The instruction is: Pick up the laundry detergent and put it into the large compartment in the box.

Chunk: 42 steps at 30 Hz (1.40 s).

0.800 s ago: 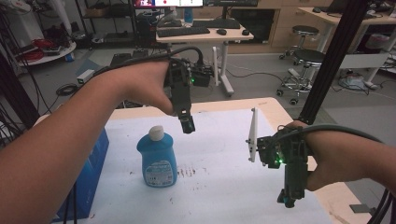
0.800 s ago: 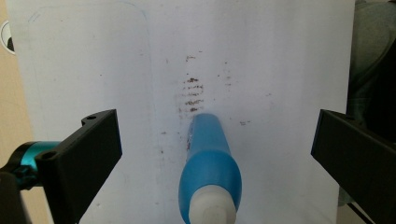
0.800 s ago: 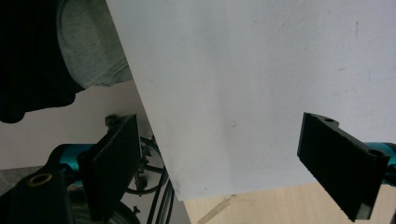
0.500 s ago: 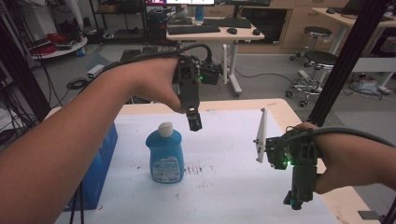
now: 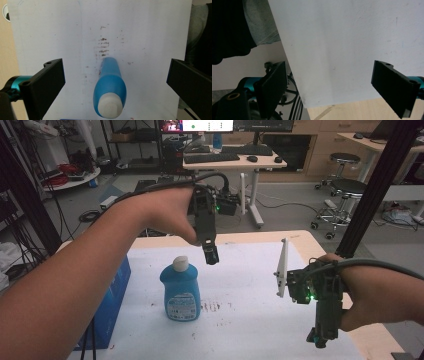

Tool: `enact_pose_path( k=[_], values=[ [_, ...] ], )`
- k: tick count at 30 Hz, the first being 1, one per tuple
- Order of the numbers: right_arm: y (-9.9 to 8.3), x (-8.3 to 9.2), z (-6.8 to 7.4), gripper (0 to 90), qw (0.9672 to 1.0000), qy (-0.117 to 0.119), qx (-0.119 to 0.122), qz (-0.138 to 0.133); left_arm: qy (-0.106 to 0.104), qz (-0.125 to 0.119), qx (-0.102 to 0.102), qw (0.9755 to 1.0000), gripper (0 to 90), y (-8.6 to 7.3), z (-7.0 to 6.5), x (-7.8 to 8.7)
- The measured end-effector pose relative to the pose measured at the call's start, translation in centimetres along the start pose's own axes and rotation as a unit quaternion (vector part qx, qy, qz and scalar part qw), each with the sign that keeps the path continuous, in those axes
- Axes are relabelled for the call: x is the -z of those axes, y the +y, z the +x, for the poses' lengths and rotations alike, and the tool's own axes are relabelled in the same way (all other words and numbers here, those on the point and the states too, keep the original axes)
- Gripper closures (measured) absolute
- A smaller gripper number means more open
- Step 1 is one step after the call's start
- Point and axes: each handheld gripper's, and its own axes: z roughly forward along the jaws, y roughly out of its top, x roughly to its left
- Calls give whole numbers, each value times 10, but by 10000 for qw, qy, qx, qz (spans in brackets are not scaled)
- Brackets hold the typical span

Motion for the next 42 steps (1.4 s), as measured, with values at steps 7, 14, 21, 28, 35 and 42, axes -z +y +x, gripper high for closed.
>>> enact_pose_path(
  k=[7, 14, 21, 28, 35, 42],
  values=[
    [-1, 0, 3, 128, 10000, -5, 0, -4, -23, 40, -18, 10000, 17, 1, -1, -1],
    [-2, 2, 6, 128, 10000, -32, -16, -1, 17, -13, -19, 10000, 17, 3, -4, 1],
    [-5, 2, 6, 128, 10000, -24, -2, 35, -23, -11, -60, 10000, 17, 2, -5, 2],
    [-3, 1, 7, 128, 10000, -33, 34, 9, 20, 13, 18, 10000, 17, -9, -5, 9],
    [0, 2, 5, 128, 9999, -68, 135, 38, 15, 84, 95, 9999, 17, -24, -5, 14],
    [6, 1, 6, 128, 10000, -32, 91, 21, 43, 175, 230, 9996, 17, -43, 0, 13]
  ],
)
